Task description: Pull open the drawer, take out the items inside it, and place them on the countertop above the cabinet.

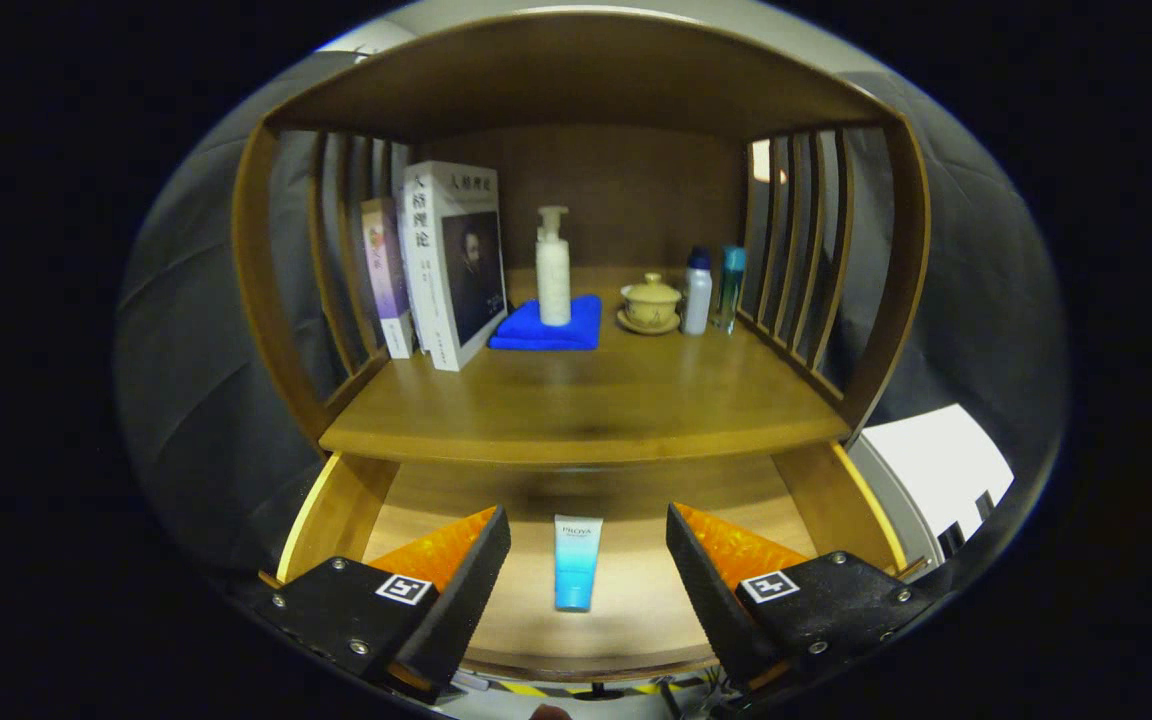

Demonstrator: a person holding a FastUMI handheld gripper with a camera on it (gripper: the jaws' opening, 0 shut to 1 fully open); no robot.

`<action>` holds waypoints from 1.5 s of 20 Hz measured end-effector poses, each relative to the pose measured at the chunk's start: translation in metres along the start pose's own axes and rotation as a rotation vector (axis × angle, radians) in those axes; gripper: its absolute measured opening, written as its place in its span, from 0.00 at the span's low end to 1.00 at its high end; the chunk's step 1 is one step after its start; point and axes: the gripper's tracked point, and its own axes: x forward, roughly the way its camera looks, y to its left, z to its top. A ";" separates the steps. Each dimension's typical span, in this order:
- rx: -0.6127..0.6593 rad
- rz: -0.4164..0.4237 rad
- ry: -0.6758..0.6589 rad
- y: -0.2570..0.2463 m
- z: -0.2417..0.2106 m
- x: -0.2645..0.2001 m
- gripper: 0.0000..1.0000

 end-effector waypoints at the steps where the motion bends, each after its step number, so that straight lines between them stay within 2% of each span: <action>1: 0.017 -0.001 0.037 0.001 -0.005 0.008 0.97; 4: 0.062 0.024 0.142 0.015 -0.024 0.035 0.96; 7: 0.032 -0.007 0.260 0.013 -0.051 0.054 0.97; 16: -0.064 -0.043 0.479 0.015 -0.108 0.085 0.97; 21: -0.091 -0.033 0.559 0.019 -0.126 0.097 0.96; 26: -0.090 -0.040 0.601 0.017 -0.136 0.099 0.82; 30: -0.086 -0.033 0.583 0.019 -0.135 0.101 0.71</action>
